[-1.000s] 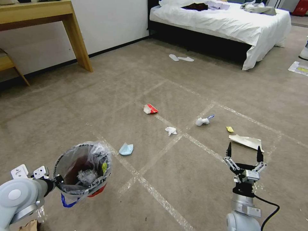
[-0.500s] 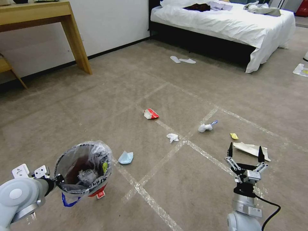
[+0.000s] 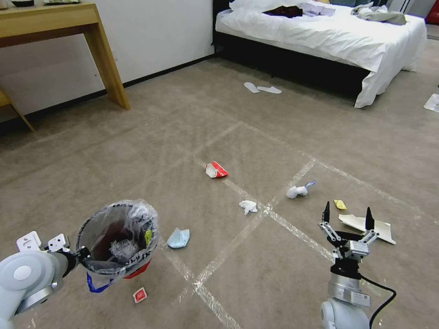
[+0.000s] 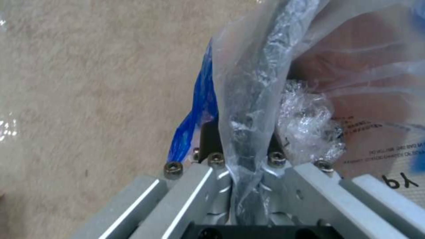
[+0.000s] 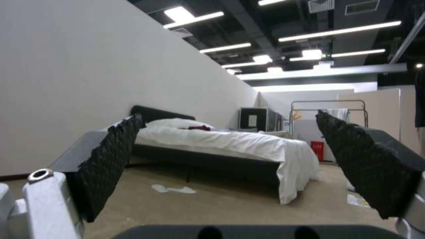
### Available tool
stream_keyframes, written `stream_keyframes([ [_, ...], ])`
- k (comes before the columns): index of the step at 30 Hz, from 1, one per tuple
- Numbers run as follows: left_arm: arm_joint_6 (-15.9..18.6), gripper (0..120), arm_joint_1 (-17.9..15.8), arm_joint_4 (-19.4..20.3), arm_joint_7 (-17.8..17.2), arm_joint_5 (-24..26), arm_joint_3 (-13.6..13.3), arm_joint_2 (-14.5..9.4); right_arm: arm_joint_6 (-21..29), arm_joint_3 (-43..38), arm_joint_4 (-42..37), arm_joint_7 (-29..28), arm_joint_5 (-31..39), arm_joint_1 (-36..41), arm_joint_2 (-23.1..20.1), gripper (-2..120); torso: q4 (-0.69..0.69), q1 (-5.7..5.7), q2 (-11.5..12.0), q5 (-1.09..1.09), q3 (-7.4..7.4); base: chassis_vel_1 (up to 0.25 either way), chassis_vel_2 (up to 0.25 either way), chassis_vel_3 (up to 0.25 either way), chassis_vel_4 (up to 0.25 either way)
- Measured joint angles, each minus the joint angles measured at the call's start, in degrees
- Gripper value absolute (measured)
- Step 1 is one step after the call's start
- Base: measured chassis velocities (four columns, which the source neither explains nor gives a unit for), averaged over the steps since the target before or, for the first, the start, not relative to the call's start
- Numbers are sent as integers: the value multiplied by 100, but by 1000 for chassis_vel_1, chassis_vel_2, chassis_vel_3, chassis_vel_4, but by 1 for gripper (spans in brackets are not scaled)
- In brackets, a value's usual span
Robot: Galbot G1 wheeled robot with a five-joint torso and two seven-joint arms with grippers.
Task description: Pick up the trash bin and place the garbage on the floor into it.
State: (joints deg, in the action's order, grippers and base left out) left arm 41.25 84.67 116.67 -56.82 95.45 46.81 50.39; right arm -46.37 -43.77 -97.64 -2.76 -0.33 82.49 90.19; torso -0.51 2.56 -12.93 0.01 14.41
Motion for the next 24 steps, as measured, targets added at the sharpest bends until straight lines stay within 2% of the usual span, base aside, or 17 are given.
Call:
stream_keyframes([
  [24, -11, 1, 35, 56, 2, -22, 8, 57, -2, 13, 0, -122, -89, 3, -1, 100, 0, 0, 0, 0, 0, -133, 127, 125, -120],
])
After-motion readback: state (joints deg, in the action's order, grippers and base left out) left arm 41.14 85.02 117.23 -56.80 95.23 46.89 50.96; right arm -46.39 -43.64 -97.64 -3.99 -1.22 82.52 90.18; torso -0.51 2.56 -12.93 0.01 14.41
